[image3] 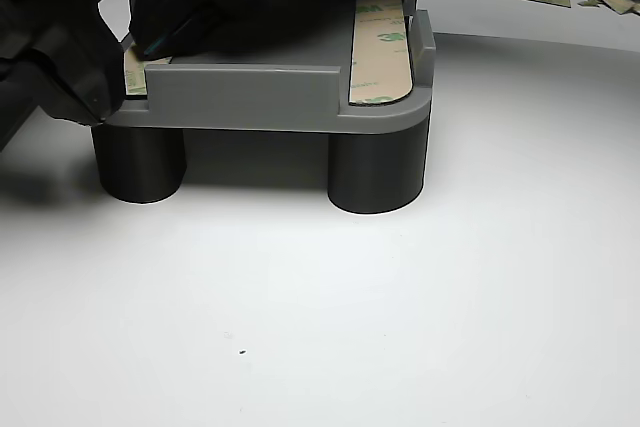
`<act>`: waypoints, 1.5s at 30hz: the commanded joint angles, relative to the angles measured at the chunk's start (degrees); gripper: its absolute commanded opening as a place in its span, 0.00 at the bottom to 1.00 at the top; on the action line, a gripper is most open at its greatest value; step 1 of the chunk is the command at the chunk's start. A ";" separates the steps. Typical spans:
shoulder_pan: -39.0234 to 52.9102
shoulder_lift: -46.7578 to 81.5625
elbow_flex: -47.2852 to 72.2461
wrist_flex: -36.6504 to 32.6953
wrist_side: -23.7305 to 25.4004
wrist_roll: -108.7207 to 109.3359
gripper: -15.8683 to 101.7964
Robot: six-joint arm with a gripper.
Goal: Peel off protective film from adhesive tape.
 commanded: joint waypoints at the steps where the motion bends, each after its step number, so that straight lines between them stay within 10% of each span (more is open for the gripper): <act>1: -0.26 0.62 -2.11 0.00 0.00 0.09 0.04; 45: 0.35 -1.14 -3.08 0.70 1.41 0.09 0.04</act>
